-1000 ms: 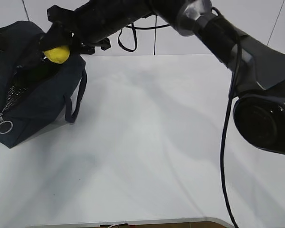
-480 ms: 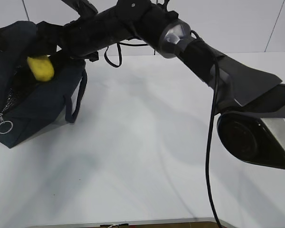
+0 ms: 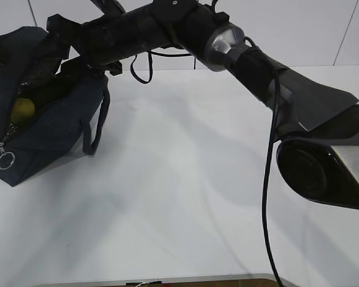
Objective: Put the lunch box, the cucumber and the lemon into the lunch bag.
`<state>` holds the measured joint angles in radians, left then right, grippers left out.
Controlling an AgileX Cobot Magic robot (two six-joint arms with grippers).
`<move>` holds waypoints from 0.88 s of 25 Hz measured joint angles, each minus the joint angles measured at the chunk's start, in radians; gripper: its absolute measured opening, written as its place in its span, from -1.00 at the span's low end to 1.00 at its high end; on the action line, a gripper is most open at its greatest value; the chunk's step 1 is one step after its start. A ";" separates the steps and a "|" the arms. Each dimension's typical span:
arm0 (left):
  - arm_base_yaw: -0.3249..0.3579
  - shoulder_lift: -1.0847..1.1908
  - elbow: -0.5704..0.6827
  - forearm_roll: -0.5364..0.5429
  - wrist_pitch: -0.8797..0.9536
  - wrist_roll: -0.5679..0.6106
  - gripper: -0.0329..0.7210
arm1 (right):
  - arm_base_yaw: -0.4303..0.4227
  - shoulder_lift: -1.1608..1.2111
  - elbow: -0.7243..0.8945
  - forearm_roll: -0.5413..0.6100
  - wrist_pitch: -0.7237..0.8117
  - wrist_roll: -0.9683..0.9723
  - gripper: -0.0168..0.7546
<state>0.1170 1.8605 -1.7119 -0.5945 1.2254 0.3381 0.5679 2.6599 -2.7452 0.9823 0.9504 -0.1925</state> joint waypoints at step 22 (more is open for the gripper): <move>0.000 0.000 0.000 0.000 0.000 0.000 -0.95 | -0.046 0.005 -0.107 -0.376 0.299 0.193 0.34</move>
<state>0.1170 1.8605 -1.7119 -0.5945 1.2254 0.3381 0.5219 2.6651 -2.8525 0.6066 1.2491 0.0000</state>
